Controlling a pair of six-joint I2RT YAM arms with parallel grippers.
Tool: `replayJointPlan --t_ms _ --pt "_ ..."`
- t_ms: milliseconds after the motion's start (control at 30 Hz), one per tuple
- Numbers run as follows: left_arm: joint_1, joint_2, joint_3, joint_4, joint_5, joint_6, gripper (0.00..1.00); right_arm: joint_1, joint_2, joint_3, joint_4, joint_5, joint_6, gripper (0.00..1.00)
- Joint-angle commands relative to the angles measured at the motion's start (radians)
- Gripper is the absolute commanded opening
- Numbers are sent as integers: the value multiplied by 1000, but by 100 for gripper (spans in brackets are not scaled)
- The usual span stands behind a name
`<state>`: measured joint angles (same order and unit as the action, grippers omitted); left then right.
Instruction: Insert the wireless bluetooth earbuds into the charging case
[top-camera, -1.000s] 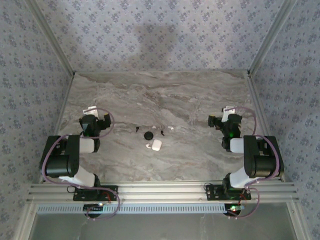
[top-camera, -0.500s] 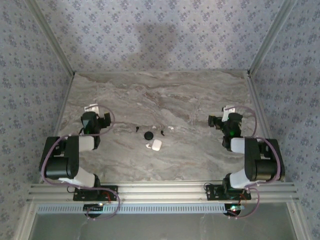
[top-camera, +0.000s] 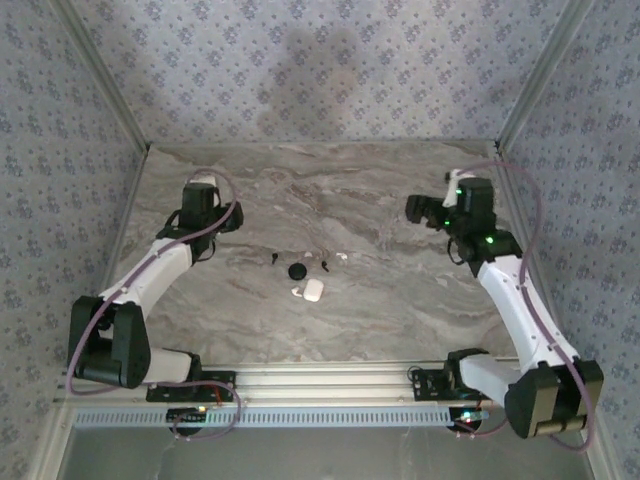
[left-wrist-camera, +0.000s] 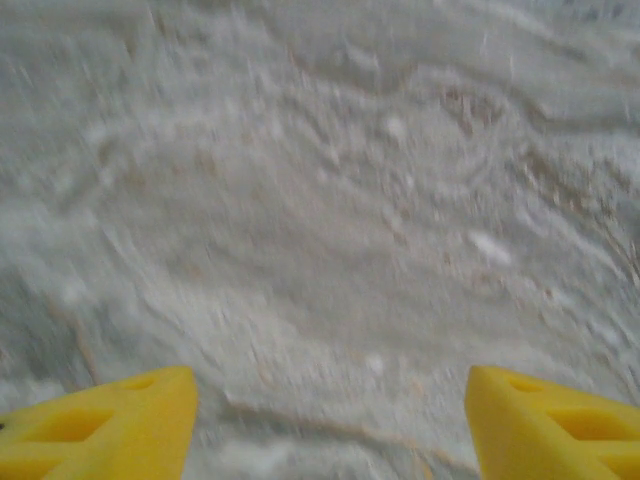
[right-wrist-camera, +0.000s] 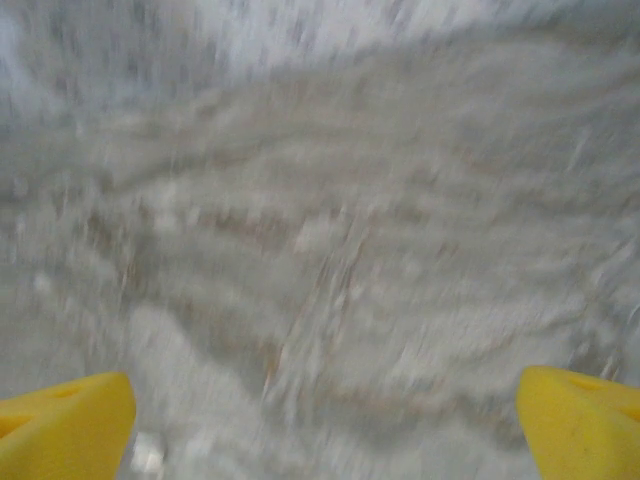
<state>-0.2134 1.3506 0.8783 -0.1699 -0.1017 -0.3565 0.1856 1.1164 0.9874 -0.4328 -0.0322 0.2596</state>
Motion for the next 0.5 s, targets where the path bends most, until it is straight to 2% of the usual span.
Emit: replayJointPlan --t_ms 0,133,233,367,467 --pt "-17 11 34 -210 123 -199 69 148 94 86 -416 62 93 100" --pt "-63 12 21 -252 172 -303 68 293 201 156 -494 -16 231 100" --pt "-73 24 17 -290 160 -332 68 375 296 197 -524 -46 350 91" --pt "-73 48 38 -355 143 -318 68 435 416 263 -491 -176 494 77" --pt "-54 65 48 -380 142 -300 68 485 492 306 -473 -170 580 73"
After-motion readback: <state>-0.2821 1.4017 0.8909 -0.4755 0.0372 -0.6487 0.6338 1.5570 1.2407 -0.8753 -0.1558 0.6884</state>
